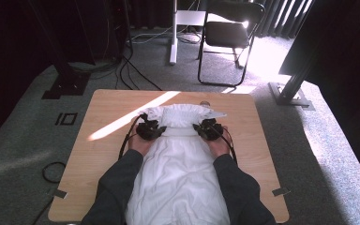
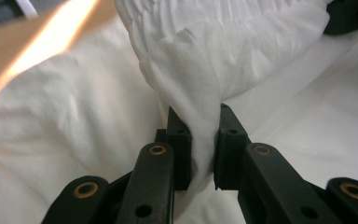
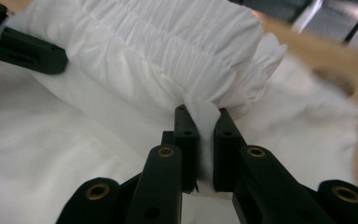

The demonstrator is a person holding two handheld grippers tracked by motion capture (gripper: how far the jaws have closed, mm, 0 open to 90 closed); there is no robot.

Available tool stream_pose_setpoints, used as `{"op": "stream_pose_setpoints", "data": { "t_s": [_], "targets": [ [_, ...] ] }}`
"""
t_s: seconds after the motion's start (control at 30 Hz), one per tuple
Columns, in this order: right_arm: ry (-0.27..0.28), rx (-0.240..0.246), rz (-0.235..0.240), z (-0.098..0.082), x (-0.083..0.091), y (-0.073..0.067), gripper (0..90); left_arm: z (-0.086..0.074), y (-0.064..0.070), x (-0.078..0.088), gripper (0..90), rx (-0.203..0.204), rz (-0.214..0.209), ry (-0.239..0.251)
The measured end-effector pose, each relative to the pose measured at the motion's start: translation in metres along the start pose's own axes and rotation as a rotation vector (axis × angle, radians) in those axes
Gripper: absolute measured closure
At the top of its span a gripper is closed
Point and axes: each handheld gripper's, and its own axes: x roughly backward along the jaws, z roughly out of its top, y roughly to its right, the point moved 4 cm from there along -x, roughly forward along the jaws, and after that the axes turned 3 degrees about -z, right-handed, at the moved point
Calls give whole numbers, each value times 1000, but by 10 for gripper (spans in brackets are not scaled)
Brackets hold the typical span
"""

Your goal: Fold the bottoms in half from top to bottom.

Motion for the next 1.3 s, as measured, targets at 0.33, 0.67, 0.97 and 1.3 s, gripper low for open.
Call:
{"op": "stream_pose_setpoints", "data": {
  "t_s": [0.33,0.67,0.97,1.3],
  "targets": [
    [299,72,49,44,120,-20,837,45,64,112,807,-156,-72,253],
    [146,100,142,-28,131,-49,831,-31,90,98,794,-131,-153,91],
    [-122,105,201,-114,100,-73,822,-116,104,53,779,-92,-185,-152],
    [-191,83,172,-117,71,-78,814,-107,78,35,779,-122,-135,-167]
  ]
}}
